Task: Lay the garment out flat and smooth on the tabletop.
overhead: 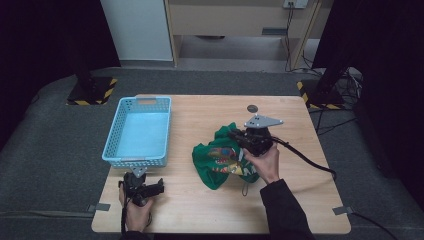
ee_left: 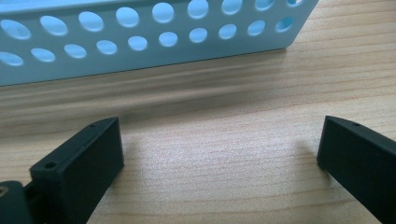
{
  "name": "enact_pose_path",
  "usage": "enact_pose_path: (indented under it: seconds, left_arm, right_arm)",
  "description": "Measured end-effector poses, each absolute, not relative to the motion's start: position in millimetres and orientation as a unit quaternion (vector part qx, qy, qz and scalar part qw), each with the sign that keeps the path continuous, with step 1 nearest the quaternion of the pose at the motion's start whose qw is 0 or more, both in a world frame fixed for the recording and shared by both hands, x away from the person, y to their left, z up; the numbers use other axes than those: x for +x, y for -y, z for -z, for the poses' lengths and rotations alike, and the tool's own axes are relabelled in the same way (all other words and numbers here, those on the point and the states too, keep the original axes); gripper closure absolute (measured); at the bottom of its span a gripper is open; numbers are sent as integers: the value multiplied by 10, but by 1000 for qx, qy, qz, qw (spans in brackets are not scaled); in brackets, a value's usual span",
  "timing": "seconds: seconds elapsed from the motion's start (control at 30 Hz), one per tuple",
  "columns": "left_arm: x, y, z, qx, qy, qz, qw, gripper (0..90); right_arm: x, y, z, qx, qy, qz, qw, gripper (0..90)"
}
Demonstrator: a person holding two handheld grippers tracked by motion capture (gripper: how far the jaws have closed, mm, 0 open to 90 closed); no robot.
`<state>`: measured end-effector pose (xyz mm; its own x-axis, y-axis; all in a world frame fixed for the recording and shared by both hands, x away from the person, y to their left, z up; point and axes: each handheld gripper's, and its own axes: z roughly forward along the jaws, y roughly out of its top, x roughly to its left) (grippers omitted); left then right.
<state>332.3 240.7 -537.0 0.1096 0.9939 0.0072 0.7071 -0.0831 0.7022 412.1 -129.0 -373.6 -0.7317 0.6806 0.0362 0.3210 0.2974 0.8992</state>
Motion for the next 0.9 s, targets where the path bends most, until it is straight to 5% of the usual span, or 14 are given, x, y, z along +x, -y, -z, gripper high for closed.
enact_pose_path:
  seconds: [0.33, 0.6, 0.77, 0.9]
  left_arm:
    - [3323, -2407, 5370, 690, -616, -256, 281, 0]
    - [3323, -2408, 5370, 690, -616, -255, 280, 0]
    - [3323, -2407, 5370, 690, -616, -255, 281, 0]
    - [3323, -2407, 5370, 690, -616, -255, 281, 0]
  right_arm:
    - [4109, 1310, 3092, 301, -753, -542, 221, 836]
    - [4355, 1194, 3071, 322, -731, -549, 248, 833]
    - [4789, 1154, 3359, 389, -708, -519, 280, 561]
    - [4818, 1237, 3535, 409, -699, -518, 276, 481]
